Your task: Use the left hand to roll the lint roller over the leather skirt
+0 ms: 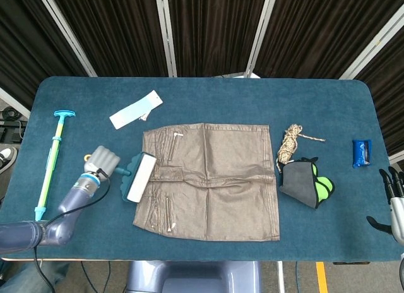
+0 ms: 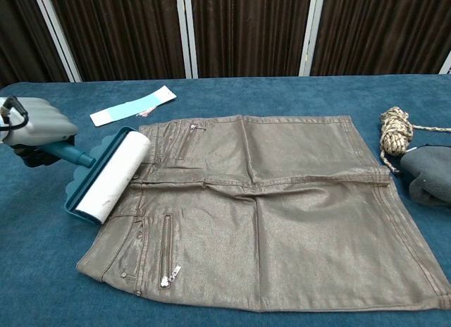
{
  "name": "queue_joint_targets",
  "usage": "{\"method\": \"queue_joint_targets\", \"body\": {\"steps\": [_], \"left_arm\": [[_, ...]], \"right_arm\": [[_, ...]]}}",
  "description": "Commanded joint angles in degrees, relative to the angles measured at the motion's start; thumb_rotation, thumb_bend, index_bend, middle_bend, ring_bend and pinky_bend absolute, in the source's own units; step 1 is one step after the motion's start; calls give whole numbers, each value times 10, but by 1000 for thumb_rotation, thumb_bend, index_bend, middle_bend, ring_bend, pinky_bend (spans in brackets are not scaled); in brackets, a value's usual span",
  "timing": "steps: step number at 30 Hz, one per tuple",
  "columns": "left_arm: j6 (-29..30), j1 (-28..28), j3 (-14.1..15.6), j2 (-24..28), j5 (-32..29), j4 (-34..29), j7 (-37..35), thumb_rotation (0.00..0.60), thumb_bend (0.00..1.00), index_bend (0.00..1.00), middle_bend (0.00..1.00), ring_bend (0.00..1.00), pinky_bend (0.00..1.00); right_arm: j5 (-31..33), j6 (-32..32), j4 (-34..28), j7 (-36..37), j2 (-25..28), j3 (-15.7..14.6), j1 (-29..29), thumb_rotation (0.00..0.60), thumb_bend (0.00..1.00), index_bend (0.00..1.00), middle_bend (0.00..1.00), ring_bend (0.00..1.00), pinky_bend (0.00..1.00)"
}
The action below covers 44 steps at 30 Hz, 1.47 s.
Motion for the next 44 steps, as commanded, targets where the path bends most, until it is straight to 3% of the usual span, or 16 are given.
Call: {"method": "queue_joint_targets", "body": {"steps": [1, 3, 5, 9, 10, 12, 16, 23, 30, 32, 36, 44], "left_arm": [[-16, 22, 9, 8, 13, 24, -32, 600, 1000, 869, 707, 496, 562], [-23, 31, 11, 9, 19, 35, -46, 600, 1000, 843, 691, 493, 558], [-29, 41, 11, 8, 27, 48, -63, 600, 951, 753, 626, 461, 533], [-25, 61, 10, 8, 58, 65, -93, 600, 273, 241, 204, 129, 254], [-23, 66, 7, 10, 65, 65, -103, 600, 178, 142, 109, 59, 181], [-19, 72, 4, 15, 75, 63, -118, 600, 94, 26, 14, 2, 81], [6, 90, -15, 41, 112, 38, -166, 600, 67, 0, 0, 0, 2], [105, 130, -33, 97, 197, -20, -218, 600, 62, 0, 0, 0, 0], [320, 244, -64, 114, 280, -100, -338, 600, 42, 0, 0, 0, 0], [387, 287, -60, 110, 311, -114, -362, 600, 40, 0, 0, 0, 0], [462, 349, -30, 108, 362, -134, -366, 600, 40, 0, 0, 0, 0], [513, 414, -9, 102, 428, -133, -396, 600, 33, 0, 0, 0, 0]], "right_arm": [[-2, 0, -1, -2, -1, -1, 0, 600, 0, 0, 0, 0, 0], [-4, 1, -2, -4, -1, -2, 0, 600, 0, 0, 0, 0, 0], [-6, 1, -3, -6, -2, -3, 0, 600, 0, 0, 0, 0, 0], [-10, 3, -5, -8, -2, -5, 0, 600, 0, 0, 0, 0, 0], [-11, 3, -5, -8, -2, -5, 0, 600, 0, 0, 0, 0, 0], [-12, 4, -6, -8, -2, -6, 0, 600, 0, 0, 0, 0, 0], [-20, 8, -9, -6, 0, -8, -2, 600, 0, 0, 0, 0, 0], [-42, 22, -18, 5, 7, -14, -7, 600, 0, 0, 0, 0, 0], [-60, 31, -22, 32, 18, -18, -12, 600, 0, 0, 0, 0, 0], [-67, 31, -21, 41, 21, -20, -12, 600, 0, 0, 0, 0, 0], [-77, 29, -17, 58, 25, -23, -10, 600, 0, 0, 0, 0, 0], [-96, 35, -13, 80, 31, -29, -13, 600, 0, 0, 0, 0, 0]]}}
